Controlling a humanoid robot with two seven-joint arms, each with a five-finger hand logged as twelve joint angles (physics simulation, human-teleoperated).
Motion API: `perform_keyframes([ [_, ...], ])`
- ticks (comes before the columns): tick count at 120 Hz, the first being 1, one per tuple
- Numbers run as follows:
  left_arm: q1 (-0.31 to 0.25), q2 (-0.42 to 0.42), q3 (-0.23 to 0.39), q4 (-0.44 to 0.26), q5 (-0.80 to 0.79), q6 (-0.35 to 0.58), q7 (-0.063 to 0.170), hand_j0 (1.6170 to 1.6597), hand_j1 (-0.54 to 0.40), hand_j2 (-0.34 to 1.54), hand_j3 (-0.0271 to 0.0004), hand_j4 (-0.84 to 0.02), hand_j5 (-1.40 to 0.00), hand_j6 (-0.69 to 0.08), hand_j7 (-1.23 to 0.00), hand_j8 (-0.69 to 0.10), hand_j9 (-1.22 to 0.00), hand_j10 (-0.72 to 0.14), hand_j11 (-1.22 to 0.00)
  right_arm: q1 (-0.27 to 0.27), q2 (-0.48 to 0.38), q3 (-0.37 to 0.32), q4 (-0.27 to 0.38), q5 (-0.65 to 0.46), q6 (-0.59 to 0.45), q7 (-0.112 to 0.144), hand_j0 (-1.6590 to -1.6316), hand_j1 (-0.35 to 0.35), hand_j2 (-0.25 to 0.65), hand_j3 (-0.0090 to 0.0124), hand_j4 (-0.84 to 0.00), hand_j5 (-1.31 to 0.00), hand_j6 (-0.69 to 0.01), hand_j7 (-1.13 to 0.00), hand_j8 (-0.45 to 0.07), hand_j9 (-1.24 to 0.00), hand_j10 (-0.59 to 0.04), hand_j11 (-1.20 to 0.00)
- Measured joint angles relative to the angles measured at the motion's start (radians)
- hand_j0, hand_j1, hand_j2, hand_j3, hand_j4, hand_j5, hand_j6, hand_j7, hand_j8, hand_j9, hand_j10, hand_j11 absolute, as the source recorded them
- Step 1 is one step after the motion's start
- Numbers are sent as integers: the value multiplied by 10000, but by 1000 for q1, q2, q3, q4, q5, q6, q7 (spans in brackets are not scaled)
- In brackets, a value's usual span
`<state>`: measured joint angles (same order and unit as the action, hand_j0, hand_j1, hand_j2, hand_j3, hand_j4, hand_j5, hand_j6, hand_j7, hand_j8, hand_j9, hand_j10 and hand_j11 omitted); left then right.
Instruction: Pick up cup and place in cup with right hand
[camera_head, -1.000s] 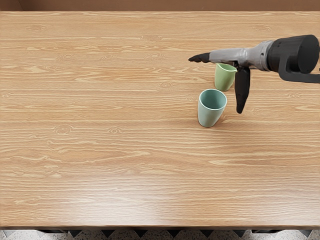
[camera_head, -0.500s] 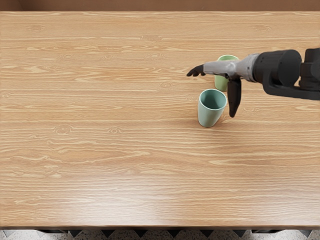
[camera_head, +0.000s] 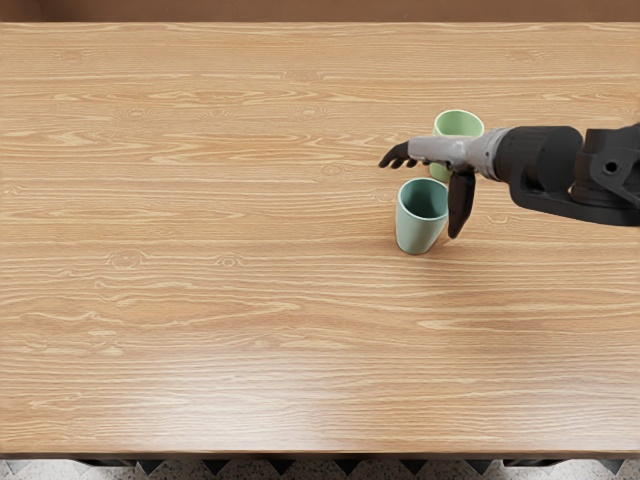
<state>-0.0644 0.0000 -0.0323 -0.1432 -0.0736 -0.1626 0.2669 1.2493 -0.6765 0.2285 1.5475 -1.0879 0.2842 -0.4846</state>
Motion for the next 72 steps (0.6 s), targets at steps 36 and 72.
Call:
perform_keyframes([
  [36, 0, 0, 0, 0, 0, 0, 0, 16581, 3491, 0, 0, -3, 0, -3, 0, -3, 0, -2, 0, -36, 28, -4, -40, -11, -41, 2, -16581, -1259, -356, 0, -1906, -2437, -1922, -2432, -1911, -2436, -1898, -2435],
  [72, 0, 0, 0, 0, 0, 0, 0, 16581, 3491, 0, 0, -3, 0, -3, 0, -3, 0, -2, 0, -52, 85, -16, -95, -36, -60, 3, -16581, -811, -429, 0, -2278, -2923, -2294, -2918, -2283, -2922, -2271, -2920],
])
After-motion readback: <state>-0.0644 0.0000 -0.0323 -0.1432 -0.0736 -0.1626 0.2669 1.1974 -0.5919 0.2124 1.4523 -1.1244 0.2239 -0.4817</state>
